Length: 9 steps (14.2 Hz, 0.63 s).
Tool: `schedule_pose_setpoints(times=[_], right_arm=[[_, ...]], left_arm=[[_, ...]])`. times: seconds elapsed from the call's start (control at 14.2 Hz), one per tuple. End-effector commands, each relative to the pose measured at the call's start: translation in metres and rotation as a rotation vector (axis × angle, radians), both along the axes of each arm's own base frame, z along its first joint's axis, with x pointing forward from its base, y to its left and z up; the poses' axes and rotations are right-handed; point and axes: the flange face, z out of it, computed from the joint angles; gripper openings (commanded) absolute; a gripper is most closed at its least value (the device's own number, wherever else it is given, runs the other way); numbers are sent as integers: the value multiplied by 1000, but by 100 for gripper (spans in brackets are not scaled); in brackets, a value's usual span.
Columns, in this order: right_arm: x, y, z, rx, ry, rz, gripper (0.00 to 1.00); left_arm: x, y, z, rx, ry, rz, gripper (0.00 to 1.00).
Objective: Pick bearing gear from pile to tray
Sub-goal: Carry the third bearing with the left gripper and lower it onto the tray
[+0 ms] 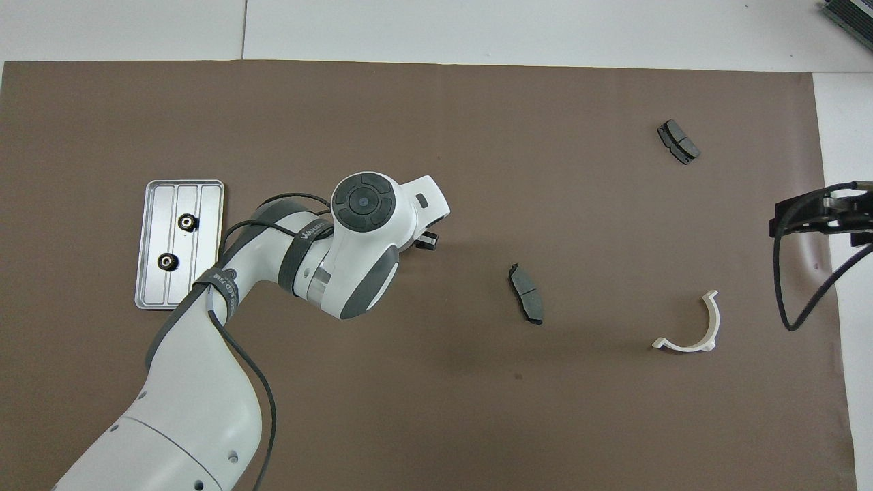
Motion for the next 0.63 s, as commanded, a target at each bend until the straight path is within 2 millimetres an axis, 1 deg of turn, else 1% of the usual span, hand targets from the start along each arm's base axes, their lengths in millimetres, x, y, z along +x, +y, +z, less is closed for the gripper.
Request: schedule_pose_setpoints(times=[0.0, 0.14, 0.21, 0.28, 0.35, 0.42, 0.56], right_arm=[[-5, 1, 1, 17, 3, 25, 100], [-5, 1, 1, 17, 3, 25, 100], [-5, 1, 2, 16, 1, 25, 100], [-5, 1, 1, 17, 3, 25, 100], [-5, 1, 1, 17, 3, 25, 100], [-5, 1, 1, 17, 3, 25, 100], [-5, 1, 2, 16, 1, 25, 100]], left_arm=[[37, 32, 39, 24, 4, 53, 22], [57, 70, 52, 36, 18, 85, 21], [65, 95, 59, 34, 17, 77, 21], [71, 120, 72, 41, 22, 54, 20], [78, 150, 76, 52, 41, 36, 20], [82, 181, 86, 56, 46, 12, 19], [84, 238, 88, 70, 67, -73, 19]])
